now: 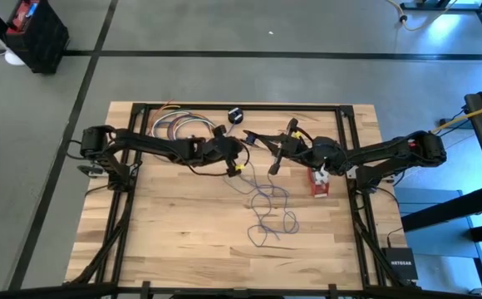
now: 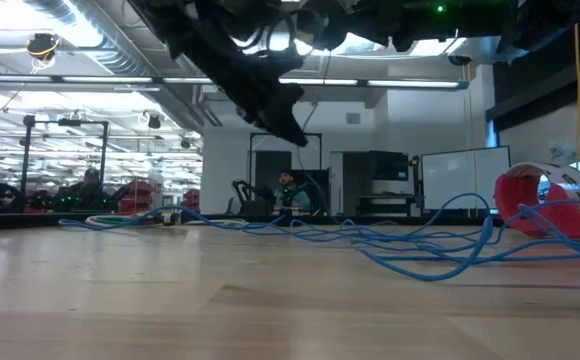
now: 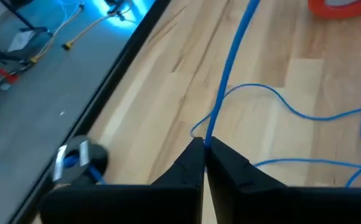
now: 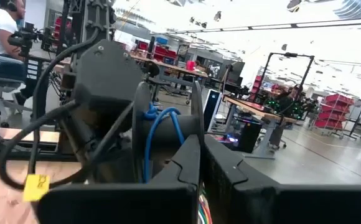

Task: Coil cords
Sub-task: Coil the blue wire onto the spool

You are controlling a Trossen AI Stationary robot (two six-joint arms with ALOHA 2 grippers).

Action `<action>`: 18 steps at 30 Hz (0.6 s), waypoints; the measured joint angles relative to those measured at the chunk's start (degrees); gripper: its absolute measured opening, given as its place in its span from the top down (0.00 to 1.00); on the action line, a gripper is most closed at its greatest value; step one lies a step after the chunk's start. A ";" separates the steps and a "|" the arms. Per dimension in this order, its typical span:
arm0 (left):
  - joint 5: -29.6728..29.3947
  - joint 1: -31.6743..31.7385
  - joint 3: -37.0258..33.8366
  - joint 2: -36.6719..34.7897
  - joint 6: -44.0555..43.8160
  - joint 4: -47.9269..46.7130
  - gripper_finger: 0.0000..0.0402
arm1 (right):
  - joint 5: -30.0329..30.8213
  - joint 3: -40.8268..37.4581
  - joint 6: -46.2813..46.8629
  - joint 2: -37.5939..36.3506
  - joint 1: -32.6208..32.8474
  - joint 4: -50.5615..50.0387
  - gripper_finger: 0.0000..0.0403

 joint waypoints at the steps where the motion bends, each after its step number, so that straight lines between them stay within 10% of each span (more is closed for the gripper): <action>1: -0.51 -0.01 0.00 -0.88 0.02 -0.94 0.99 | 0.00 0.00 -0.28 0.00 0.00 -0.46 0.97; 18: -2.27 -0.15 0.04 -16.26 0.01 -8.10 1.00 | -0.44 0.02 -3.19 0.00 -0.07 -3.75 0.97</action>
